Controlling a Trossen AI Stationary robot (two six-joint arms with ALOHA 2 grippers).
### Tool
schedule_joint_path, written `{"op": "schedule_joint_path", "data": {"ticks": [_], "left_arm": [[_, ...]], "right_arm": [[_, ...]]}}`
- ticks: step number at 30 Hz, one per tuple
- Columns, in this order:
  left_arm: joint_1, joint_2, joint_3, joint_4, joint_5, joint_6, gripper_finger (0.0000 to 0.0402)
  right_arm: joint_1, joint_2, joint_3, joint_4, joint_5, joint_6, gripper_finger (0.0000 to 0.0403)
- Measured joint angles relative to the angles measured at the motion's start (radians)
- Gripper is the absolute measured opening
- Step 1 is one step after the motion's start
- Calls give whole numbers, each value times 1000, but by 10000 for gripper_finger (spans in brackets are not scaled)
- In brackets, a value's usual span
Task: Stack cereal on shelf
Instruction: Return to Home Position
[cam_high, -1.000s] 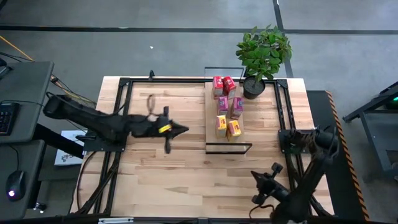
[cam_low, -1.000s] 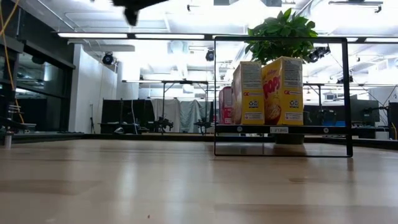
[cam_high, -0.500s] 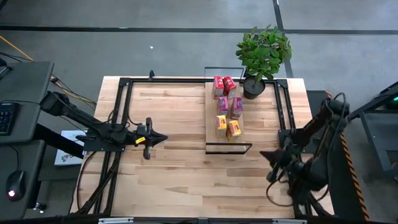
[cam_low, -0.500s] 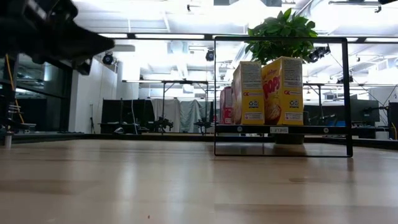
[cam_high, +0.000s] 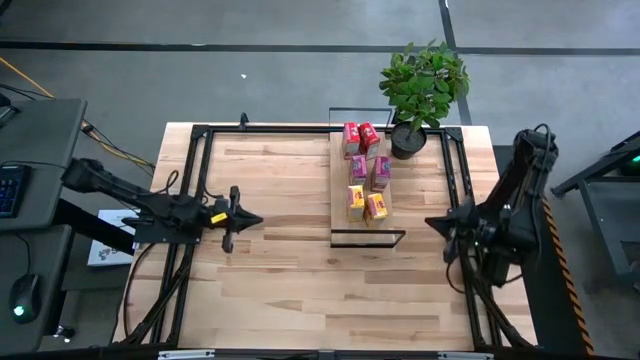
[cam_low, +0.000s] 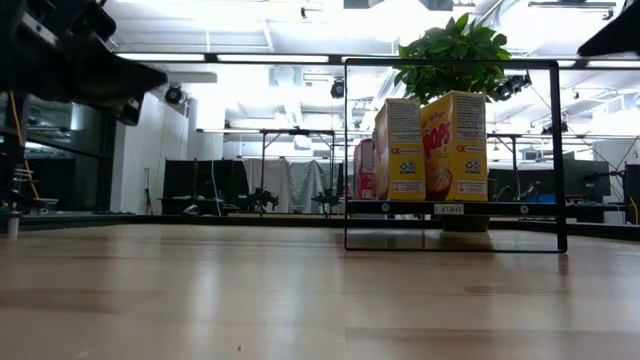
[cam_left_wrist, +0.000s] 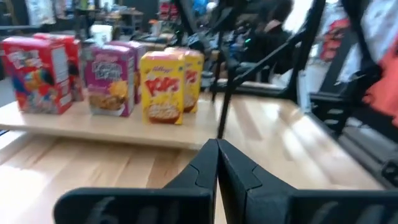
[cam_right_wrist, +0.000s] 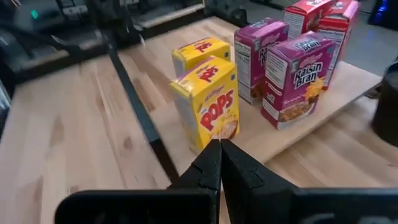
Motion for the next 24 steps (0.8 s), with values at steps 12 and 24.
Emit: {"op": "schedule_joint_path", "data": {"ticks": [12,24], "left_arm": [[22,-73,0,-1,59,27,0],[22,-73,0,0,45,26,0]], "right_arm": [[-1,-423,-199,309,150,-357,0],[-418,-437,-199,1066,-328,-1406,0]]}}
